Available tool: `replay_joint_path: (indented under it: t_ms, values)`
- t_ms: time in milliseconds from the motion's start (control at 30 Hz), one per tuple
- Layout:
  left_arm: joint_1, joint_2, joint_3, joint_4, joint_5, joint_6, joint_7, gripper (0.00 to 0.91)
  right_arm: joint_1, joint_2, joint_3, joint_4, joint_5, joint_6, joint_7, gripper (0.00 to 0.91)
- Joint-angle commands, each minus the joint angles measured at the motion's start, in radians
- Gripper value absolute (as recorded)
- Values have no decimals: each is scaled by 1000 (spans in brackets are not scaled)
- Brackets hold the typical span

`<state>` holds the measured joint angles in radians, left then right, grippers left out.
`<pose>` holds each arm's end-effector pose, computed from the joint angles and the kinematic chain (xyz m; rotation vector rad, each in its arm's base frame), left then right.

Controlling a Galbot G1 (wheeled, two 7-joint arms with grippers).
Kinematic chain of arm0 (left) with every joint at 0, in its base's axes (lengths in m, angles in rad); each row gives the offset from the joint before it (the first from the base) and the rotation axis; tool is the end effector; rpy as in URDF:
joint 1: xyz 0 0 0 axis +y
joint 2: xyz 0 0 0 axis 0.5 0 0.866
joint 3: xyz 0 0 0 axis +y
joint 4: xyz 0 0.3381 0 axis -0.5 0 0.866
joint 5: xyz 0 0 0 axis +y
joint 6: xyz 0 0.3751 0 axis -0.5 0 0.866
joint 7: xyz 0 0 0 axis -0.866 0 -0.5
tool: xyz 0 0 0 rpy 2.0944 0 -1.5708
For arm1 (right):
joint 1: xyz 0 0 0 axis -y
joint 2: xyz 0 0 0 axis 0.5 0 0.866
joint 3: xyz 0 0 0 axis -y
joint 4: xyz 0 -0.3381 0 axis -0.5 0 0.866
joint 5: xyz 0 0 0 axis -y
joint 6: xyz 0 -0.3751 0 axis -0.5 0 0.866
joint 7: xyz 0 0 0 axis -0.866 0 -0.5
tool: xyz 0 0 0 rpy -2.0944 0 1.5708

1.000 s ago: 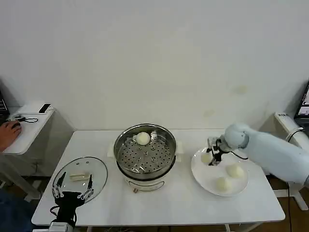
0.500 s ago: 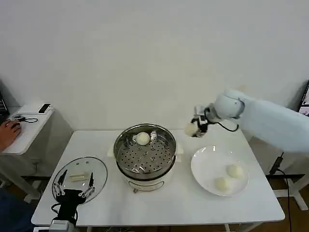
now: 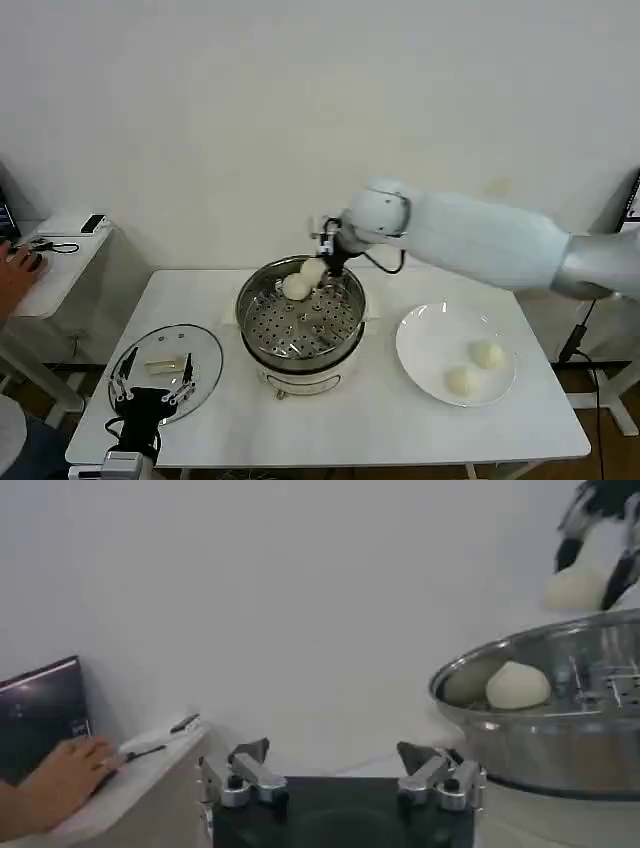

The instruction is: Take steamed baozi put them in steamer then cover it.

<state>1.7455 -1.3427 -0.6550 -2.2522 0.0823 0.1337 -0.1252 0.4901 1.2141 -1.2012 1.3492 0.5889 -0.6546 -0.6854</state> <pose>0.1630 0.0602 -0.2551 0.1547 -2.9808 -0.5303 0.5182 0.1920 -0.0735 1.4090 -1.6744 1.3660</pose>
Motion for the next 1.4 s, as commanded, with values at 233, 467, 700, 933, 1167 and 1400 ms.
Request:
replay_joint_path:
  t_ms: [233, 467, 700, 933, 1167, 1400]
  values:
    - [-2, -3, -3, -4, 0, -2, -1, 907, -70, 202, -26, -118, 72, -47, 42, 685]
    - [-2, -2, -6, -3, 0, -3, -2, 907, -101, 241, -23, -162, 47, -50, 52, 685]
    - [-4, -4, -4, -4, 1, -3, -2, 907, -109, 248, -20, -187, 28, -54, 56, 907]
    - [-3, -5, -3, -2, 1, -3, -2, 907, -93, 205, -22, -148, 25, -71, 48, 907]
    - [-3, -7, 0, -6, 1, -1, -1, 907, 8, 88, -27, -40, 24, -67, 28, 907]
    - [-1, -4, 4, -15, 1, 2, 1, 907, 119, -113, -60, 107, -30, -17, -48, 907]
